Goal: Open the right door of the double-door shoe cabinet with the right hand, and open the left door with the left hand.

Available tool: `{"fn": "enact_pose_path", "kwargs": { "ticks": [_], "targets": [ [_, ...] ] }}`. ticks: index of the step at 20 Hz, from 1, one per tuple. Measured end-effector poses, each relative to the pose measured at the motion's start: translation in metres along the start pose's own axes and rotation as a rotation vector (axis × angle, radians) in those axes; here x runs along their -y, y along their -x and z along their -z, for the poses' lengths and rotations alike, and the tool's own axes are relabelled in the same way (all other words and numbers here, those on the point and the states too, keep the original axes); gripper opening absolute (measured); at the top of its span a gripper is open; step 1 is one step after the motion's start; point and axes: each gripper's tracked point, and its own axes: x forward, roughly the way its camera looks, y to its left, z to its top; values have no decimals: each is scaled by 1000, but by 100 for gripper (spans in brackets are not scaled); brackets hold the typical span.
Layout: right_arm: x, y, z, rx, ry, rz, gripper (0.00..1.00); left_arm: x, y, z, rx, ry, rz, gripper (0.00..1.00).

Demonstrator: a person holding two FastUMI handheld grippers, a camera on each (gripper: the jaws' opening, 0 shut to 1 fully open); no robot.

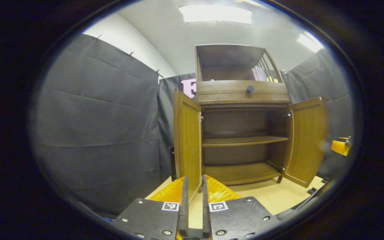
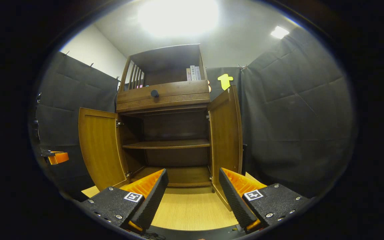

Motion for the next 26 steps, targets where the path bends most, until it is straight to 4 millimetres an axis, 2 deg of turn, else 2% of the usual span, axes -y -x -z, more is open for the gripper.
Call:
{"fn": "enact_pose_path", "kwargs": {
  "ticks": [2, 3, 6, 7, 8, 12, 13, 14, 20, 21, 25, 26],
  "targets": [
    [-1, 8, 0, 3, 7, 0, 94, 2, 7, 1, 2, -4, 8, 22],
    [-2, 12, 0, 4, 7, -1, 94, 4, 8, 1, 6, -6, 15, 17],
    [-6, 22, 3, -4, 2, -8, 92, 4, 17, 1, 12, -22, 16, 36],
    [-7, 25, 4, -6, 3, -11, 92, 5, 19, 1, 13, -23, 17, 28],
    [-8, 28, 5, -10, 6, -12, 94, 5, 21, 0, 15, -20, 20, 40],
    [-11, 35, 6, -13, 4, -14, 94, 6, 24, 0, 27, -23, 23, 88],
    [-12, 36, 7, -12, 4, -15, 92, 5, 27, -1, 30, -29, 21, 100],
    [-13, 37, 6, -10, 5, -16, 94, 4, 27, -1, 32, -36, 20, 100],
    [-21, 40, 6, -2, 23, -22, 94, 4, 29, -3, 45, -52, 31, 100],
    [-22, 39, 7, -5, 27, -24, 92, 4, 29, -3, 45, -58, 33, 100],
    [-25, 38, 9, -11, 24, -28, 92, 3, 31, 0, 31, -52, 37, 100],
    [-25, 38, 9, -10, 26, -28, 94, 4, 32, 1, 26, -46, 36, 100]
  ]
}}
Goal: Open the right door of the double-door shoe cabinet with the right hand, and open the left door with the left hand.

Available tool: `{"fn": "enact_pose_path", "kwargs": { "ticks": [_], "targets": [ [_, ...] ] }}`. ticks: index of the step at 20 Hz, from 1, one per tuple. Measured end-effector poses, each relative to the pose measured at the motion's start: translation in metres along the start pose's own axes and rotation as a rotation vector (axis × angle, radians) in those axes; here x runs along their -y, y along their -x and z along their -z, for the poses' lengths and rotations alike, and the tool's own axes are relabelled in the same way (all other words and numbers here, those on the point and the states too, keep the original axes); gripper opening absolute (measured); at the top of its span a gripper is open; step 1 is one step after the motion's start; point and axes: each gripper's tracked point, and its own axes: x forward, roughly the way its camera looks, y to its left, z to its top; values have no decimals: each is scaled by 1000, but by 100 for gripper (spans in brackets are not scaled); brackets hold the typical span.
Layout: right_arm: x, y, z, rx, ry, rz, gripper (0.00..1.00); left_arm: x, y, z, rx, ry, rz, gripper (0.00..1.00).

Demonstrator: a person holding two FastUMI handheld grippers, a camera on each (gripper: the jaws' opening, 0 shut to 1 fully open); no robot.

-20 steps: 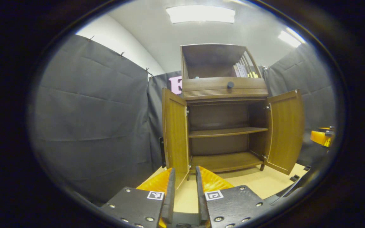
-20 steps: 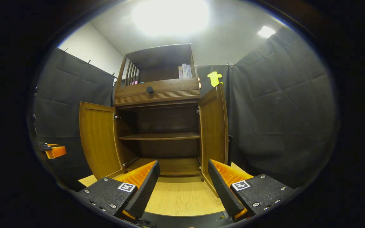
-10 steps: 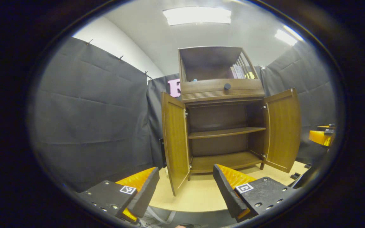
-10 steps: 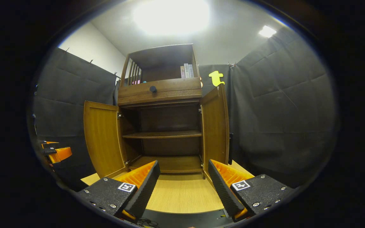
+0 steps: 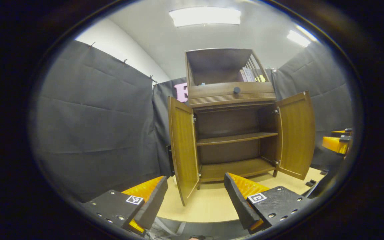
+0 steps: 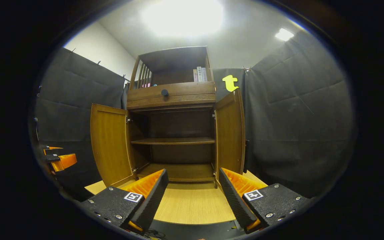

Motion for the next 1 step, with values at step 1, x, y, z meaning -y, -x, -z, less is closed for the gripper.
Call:
{"fn": "enact_pose_path", "kwargs": {
  "ticks": [1],
  "targets": [
    [-1, 0, 0, 2, 4, -1, 94, 0, 0, 1, -4, 3, -2, 100]
  ]
}}
